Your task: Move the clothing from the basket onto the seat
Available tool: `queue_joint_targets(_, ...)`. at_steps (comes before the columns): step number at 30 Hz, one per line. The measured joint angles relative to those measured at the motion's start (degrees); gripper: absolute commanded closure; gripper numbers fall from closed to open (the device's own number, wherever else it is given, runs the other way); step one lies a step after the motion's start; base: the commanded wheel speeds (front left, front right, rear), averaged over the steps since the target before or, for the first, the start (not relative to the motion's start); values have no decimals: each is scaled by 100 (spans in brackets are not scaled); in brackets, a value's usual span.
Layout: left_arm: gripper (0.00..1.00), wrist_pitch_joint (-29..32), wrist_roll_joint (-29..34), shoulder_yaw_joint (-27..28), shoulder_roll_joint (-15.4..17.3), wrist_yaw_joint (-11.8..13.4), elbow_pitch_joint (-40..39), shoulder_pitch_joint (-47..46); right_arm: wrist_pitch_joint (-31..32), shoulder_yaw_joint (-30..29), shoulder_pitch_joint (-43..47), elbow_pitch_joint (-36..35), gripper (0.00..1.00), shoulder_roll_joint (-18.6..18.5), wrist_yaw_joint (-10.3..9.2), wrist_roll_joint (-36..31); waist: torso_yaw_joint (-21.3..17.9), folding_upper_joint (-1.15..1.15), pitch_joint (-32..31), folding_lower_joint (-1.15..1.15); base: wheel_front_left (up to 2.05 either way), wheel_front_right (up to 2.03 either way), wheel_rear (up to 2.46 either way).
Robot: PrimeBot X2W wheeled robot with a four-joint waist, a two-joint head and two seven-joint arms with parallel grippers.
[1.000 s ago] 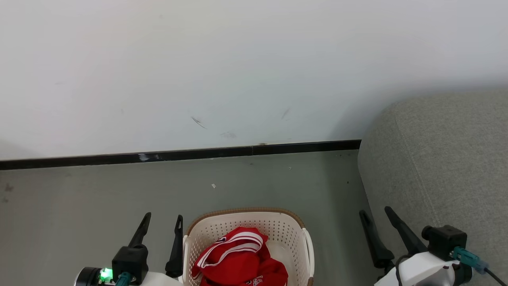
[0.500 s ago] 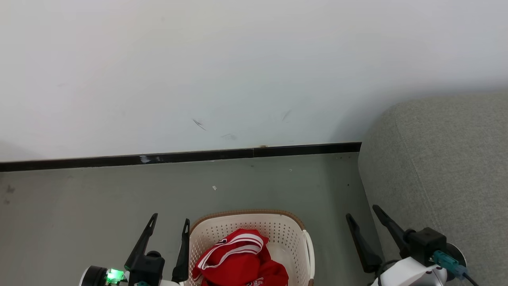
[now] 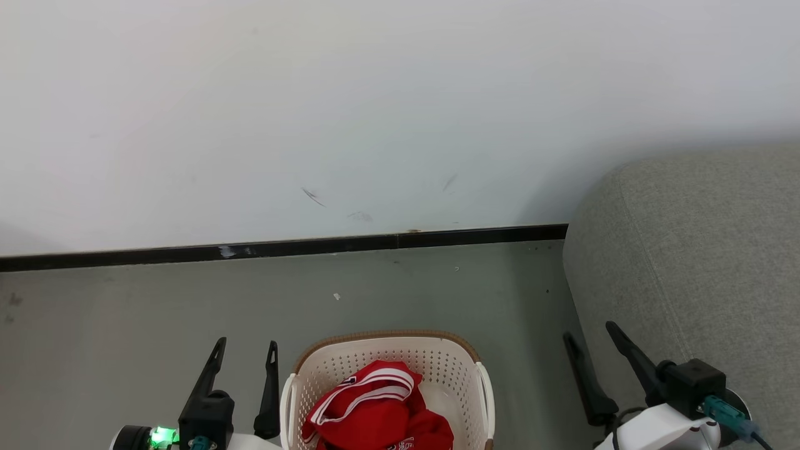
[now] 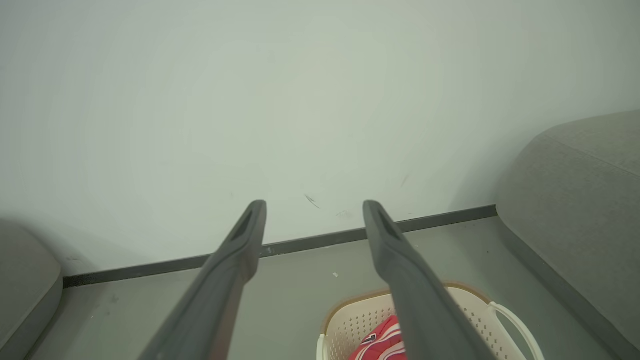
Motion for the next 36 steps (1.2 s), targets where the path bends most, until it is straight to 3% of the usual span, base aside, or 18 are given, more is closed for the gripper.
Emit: queue_joint_targets(36,0,0,-70,219,-74,-60,100,-117,0,-157,27,-79,0,3,0,188,-15,0,108,-1,0,0,0)
